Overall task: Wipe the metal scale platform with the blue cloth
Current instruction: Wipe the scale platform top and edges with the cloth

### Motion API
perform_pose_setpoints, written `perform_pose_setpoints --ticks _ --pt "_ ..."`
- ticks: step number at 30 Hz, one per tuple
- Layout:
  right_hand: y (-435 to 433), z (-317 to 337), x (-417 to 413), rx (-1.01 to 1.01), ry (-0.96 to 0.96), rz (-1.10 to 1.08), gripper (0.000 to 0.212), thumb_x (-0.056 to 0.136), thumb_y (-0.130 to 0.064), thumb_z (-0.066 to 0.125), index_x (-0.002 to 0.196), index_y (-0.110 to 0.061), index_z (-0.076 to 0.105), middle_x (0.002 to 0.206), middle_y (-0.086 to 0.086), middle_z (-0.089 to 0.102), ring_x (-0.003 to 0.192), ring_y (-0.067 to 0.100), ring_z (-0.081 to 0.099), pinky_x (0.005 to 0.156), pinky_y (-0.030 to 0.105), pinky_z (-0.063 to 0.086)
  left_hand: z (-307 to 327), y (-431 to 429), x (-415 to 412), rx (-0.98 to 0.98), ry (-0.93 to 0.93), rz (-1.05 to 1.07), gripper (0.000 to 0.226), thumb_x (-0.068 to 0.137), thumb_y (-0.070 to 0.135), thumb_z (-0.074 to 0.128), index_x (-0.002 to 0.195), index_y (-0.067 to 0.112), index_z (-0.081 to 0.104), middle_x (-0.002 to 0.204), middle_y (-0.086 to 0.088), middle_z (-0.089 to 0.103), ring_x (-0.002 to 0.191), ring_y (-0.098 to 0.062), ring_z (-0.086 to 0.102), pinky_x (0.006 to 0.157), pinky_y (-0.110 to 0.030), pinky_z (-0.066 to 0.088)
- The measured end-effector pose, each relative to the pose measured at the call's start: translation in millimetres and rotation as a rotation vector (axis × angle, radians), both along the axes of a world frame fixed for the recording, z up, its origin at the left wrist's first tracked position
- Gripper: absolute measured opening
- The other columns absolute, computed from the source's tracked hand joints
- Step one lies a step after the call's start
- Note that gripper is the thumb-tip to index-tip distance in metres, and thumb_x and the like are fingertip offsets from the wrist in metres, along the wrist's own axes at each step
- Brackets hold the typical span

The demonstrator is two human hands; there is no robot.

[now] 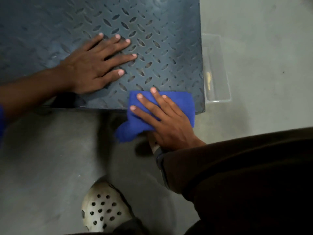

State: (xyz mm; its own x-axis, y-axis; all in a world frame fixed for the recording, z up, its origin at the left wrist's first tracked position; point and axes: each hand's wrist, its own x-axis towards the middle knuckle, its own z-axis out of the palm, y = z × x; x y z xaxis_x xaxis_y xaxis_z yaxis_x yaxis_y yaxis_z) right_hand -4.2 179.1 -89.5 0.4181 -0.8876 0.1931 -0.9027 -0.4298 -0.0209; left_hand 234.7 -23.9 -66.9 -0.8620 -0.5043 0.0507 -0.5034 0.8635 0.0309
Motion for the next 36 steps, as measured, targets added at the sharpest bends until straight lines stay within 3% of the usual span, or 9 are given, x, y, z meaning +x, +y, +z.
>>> perform_pose_setpoints --ticks 5,10,13,16,19,24,27,33,36 --pt "12 1 -27 -0.039 0.000 0.005 0.072 0.086 -0.022 0.076 0.154 -0.022 0.050 0.162 0.007 0.044 0.153 0.040 0.035 0.121 0.053 0.036 3 1 49 0.018 0.003 0.133 0.062 0.112 0.052 0.021 0.170 0.030 0.018 0.178 -0.005 0.013 0.165 -0.028 0.010 0.132 -0.054 0.008" --pt "-38 3 45 -0.024 0.024 0.254 0.065 0.095 -0.011 0.056 0.158 -0.024 0.043 0.166 0.005 0.036 0.155 0.040 0.029 0.125 0.051 0.030 8 2 62 0.050 -0.028 0.200 0.062 0.111 0.054 0.021 0.170 0.031 0.019 0.178 -0.005 0.013 0.165 -0.028 0.010 0.131 -0.051 0.006" --pt "-49 6 54 0.035 0.073 0.337 0.066 0.100 -0.019 0.055 0.161 -0.027 0.034 0.170 0.001 0.027 0.159 0.035 0.020 0.128 0.049 0.023 9 8 78 0.064 -0.034 0.257 0.062 0.112 0.054 0.020 0.170 0.032 0.017 0.178 -0.003 0.011 0.165 -0.025 0.008 0.131 -0.049 0.004" --pt "-43 15 23 0.106 0.168 0.360 0.063 0.103 -0.035 0.041 0.164 -0.033 0.026 0.173 -0.006 0.018 0.161 0.030 0.012 0.129 0.051 0.020 11 16 95 0.079 -0.021 0.322 0.062 0.111 0.055 0.020 0.170 0.034 0.018 0.178 -0.002 0.011 0.165 -0.024 0.008 0.131 -0.047 0.003" --pt "-51 26 13 0.155 0.208 0.410 0.067 0.098 -0.030 0.038 0.163 -0.036 0.026 0.174 -0.008 0.012 0.162 0.030 0.008 0.129 0.052 0.020 11 23 105 0.059 -0.022 0.362 0.062 0.112 0.055 0.020 0.170 0.033 0.019 0.178 -0.002 0.012 0.165 -0.025 0.010 0.131 -0.048 0.005" --pt "-94 25 80 0.158 0.160 0.570 0.070 0.094 -0.022 0.060 0.160 -0.031 0.037 0.174 -0.003 0.014 0.161 0.035 0.008 0.132 0.046 0.013 13 24 104 0.054 -0.036 0.358 0.063 0.112 0.057 0.018 0.170 0.031 0.018 0.179 -0.004 0.011 0.165 -0.026 0.010 0.132 -0.051 0.008" --pt "-98 18 98 0.168 0.144 0.568 0.070 0.096 -0.023 0.062 0.160 -0.032 0.036 0.174 -0.004 0.013 0.161 0.032 0.006 0.132 0.044 0.011 12 29 113 0.045 -0.021 0.394 0.064 0.112 0.057 0.018 0.170 0.030 0.020 0.178 -0.005 0.013 0.165 -0.027 0.012 0.131 -0.050 0.008" --pt "-83 32 41 0.191 0.258 0.530 0.062 0.109 -0.045 0.036 0.164 -0.042 0.010 0.175 -0.008 -0.004 0.162 0.029 -0.004 0.129 0.054 0.014 7 56 129 0.012 0.001 0.492 0.063 0.113 0.053 0.018 0.169 0.025 0.023 0.177 -0.009 0.018 0.164 -0.029 0.016 0.131 -0.051 0.012" --pt "-101 34 44 0.271 0.181 0.583 0.054 0.111 -0.051 0.028 0.163 -0.043 0.017 0.174 -0.012 0.000 0.162 0.024 -0.005 0.129 0.056 0.011 3 71 132 0.016 0.006 0.532 0.064 0.113 0.050 0.019 0.169 0.021 0.023 0.177 -0.010 0.018 0.164 -0.028 0.015 0.132 -0.050 0.010"
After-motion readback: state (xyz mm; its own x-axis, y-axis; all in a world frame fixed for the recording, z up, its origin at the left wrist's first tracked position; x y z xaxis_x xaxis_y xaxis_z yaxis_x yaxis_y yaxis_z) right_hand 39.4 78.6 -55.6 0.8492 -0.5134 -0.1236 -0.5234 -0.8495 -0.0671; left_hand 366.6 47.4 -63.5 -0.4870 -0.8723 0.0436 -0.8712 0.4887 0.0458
